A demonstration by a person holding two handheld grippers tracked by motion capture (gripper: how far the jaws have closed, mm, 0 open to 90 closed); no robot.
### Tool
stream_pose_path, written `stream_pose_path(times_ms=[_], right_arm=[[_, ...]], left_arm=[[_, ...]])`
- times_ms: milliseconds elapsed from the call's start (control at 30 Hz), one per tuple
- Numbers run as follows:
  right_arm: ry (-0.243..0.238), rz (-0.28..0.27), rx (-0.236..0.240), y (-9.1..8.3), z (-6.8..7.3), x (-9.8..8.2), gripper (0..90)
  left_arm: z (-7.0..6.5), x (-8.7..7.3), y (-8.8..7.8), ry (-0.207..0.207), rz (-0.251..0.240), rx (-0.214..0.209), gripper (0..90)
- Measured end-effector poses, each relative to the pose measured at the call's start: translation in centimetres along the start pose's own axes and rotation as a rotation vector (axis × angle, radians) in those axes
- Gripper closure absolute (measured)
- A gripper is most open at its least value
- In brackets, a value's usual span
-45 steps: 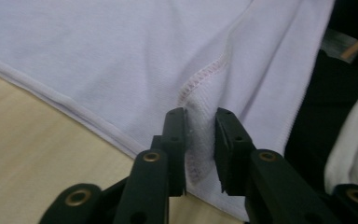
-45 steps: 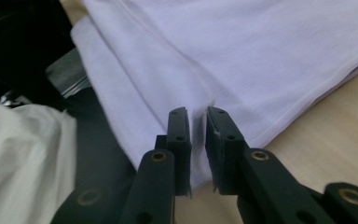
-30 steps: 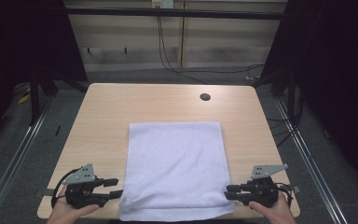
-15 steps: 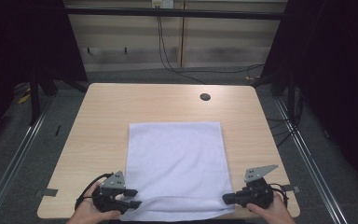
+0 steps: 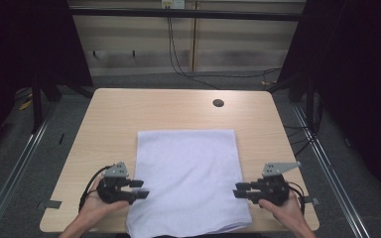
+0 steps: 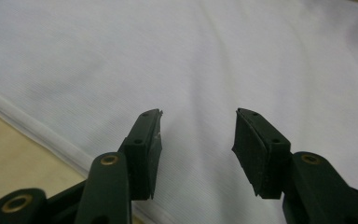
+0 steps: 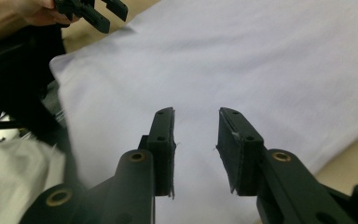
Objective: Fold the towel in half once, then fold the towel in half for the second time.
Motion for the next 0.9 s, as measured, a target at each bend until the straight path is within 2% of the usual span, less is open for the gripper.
stream_pose_path(times_ms=[33, 100, 133, 167, 233, 267, 300, 333, 367, 400, 500, 633, 667, 700, 733, 800, 833, 867, 900], right_arm=[[-0.005, -0.001, -0.018, 0.8, -0.8, 0.5, 67.0], [0.001, 0.024, -0.048, 2.3, -2.6, 1.2, 66.8], [-0.004, 0.032, -0.071, 2.9, -3.3, 1.4, 65.7], [-0.006, 0.044, -0.122, 3.8, -4.7, 1.7, 63.8], [0.016, 0.043, -0.163, 5.0, -6.5, 2.1, 61.7], [0.016, 0.043, -0.184, 5.4, -7.3, 2.3, 62.0], [0.029, 0.038, -0.206, 6.2, -8.5, 2.6, 61.6], [0.038, 0.038, -0.223, 6.6, -9.3, 2.8, 60.4], [0.045, 0.036, -0.242, 7.0, -10.0, 3.0, 59.8], [0.046, 0.027, -0.255, 7.4, -10.6, 3.3, 58.4], [0.053, 0.025, -0.297, 8.2, -11.7, 3.7, 55.0], [0.047, 0.06, -0.318, 8.7, -12.0, 3.1, 53.7], [0.04, 0.089, -0.311, 8.8, -11.9, 2.6, 53.2], [0.024, 0.1, -0.318, 8.8, -11.7, 2.3, 53.1], [0.024, 0.097, -0.313, 8.6, -11.5, 2.1, 53.0], [0.022, 0.109, -0.3, 8.3, -11.0, 1.8, 53.1], [0.02, 0.112, -0.291, 8.1, -10.7, 1.6, 53.1], [0.018, 0.119, -0.289, 7.9, -10.4, 1.4, 53.2], [0.016, 0.129, -0.285, 7.7, -10.0, 1.2, 53.2]], left_arm=[[0.6, 0.3, 0.3, 0.0, 0.001, 0.006, 51.2], [3.0, 1.4, 1.1, -0.01, -0.037, 0.075, 51.7], [4.1, 2.0, 1.6, -0.058, -0.068, 0.091, 51.7], [4.8, 2.2, 1.9, -0.068, -0.062, 0.102, 51.5], [6.2, 2.6, 2.6, -0.074, -0.071, 0.151, 49.8], [7.5, 2.8, 3.2, -0.104, -0.074, 0.185, 47.5], [8.2, 2.9, 3.5, -0.129, -0.091, 0.221, 46.7], [8.7, 3.0, 3.9, -0.151, -0.106, 0.236, 46.0], [8.9, 3.0, 4.2, -0.146, -0.096, 0.248, 46.3], [9.2, 3.0, 4.5, -0.122, -0.076, 0.277, 46.4], [9.2, 2.8, 5.1, -0.107, -0.062, 0.26, 45.7], [9.1, 2.5, 4.8, -0.091, -0.05, 0.242, 45.8], [9.1, 2.5, 4.8, -0.083, -0.057, 0.248, 45.9], [8.9, 2.3, 4.7, -0.062, -0.051, 0.246, 45.9], [8.7, 2.2, 4.6, -0.065, -0.061, 0.243, 45.9], [8.1, 1.9, 4.3, -0.069, -0.056, 0.217, 46.0], [7.9, 1.7, 4.0, -0.053, -0.044, 0.208, 48.0], [7.6, 1.5, 3.7, -0.054, -0.043, 0.196, 50.1], [7.2, 1.3, 3.5, -0.076, -0.051, 0.179, 50.4]])
Point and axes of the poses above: each handheld gripper's, and its own axes: y roughly forward along the jaws, x roughly out of its top, z roughly to its left, the point moved 9 cm from there along y, roughly forward along the jaws, and after that the axes turned 10 degrees about -z, right-handed, at the moved point
